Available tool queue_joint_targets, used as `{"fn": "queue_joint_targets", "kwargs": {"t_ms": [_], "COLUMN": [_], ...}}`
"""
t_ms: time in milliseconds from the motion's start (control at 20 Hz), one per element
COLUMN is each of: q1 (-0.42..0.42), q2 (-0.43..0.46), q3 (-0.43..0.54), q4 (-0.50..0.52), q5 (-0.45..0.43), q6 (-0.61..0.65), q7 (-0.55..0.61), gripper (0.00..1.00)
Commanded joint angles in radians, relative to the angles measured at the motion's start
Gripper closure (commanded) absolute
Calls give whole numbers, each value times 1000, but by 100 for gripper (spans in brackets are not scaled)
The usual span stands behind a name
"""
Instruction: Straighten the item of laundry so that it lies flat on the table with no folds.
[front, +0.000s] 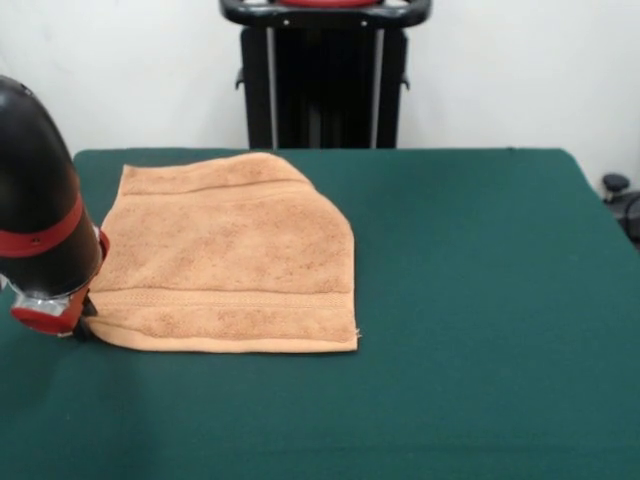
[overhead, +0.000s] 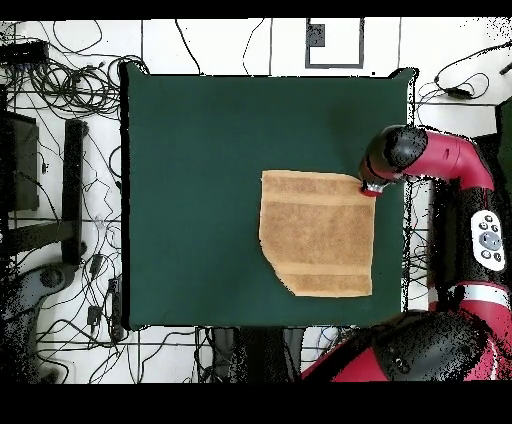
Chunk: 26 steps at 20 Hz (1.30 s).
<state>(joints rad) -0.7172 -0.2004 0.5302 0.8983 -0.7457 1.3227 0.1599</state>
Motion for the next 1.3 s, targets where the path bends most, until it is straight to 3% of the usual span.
{"fn": "queue_joint_targets", "kwargs": {"t_ms": [50, 1300], "q1": [77, 121], "q2": [-12, -13], "q3": [136, 139], "q4": [-60, -99], "q5": [-45, -23], "q6": [-101, -125], "q7": [-406, -503], "gripper": [100, 100]}}
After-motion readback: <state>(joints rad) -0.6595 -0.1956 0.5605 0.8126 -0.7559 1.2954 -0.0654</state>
